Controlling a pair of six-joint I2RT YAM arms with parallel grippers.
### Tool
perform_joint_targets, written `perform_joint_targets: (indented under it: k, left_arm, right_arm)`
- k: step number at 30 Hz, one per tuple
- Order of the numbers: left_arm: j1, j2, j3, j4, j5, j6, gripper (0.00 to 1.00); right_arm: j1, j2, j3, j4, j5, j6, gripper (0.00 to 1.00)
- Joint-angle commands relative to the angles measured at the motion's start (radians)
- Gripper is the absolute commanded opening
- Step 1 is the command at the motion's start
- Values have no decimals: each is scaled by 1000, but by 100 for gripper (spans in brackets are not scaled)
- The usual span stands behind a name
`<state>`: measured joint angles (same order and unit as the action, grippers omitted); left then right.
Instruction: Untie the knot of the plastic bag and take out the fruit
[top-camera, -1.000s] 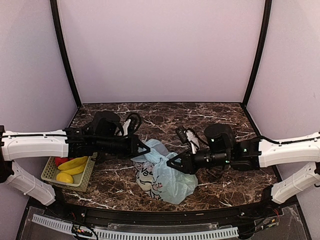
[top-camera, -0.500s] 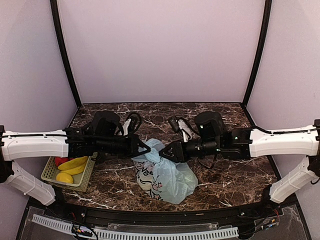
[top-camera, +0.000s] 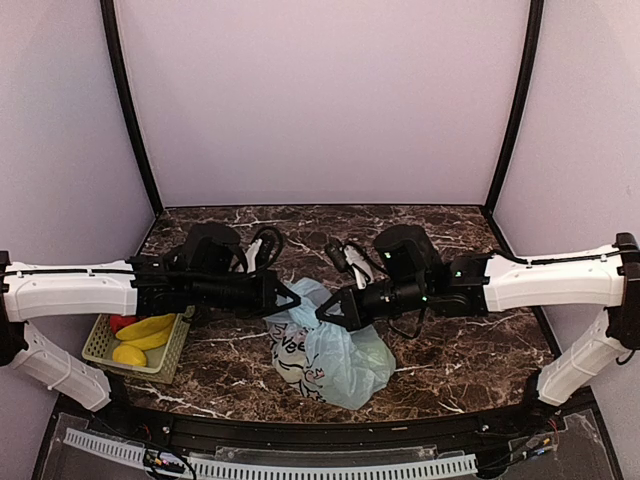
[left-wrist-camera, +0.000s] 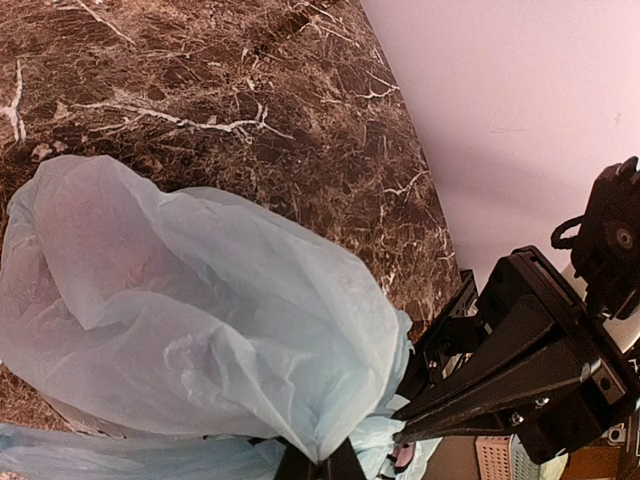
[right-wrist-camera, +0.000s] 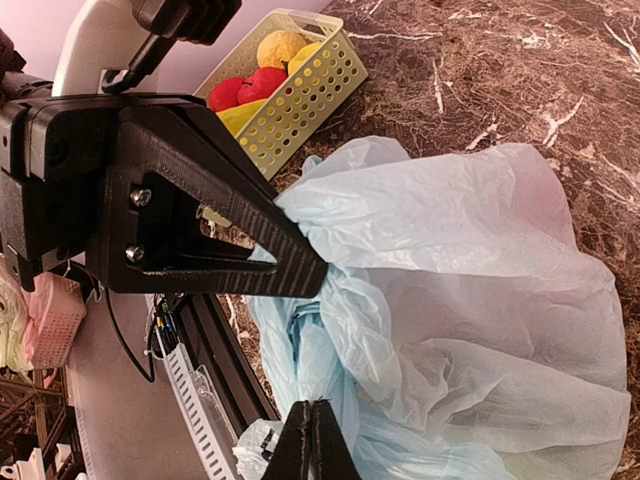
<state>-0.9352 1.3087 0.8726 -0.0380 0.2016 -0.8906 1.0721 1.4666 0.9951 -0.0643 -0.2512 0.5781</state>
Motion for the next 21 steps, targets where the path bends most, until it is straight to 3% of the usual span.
perform_joint_targets:
  k: [1,12,21]
  left_arm:
    - [-2,-27,-24,17,3,10,1]
    - [4,-41,-33,-18,-31,34,1]
    - [27,-53,-47,-6,-33,45,1]
  right_arm:
    - [-3,0,12,12,-11,-7,0]
    - [-3,-154,-32,-14,83,-91,0]
    - [2,-232,-152,57,32,-57,0]
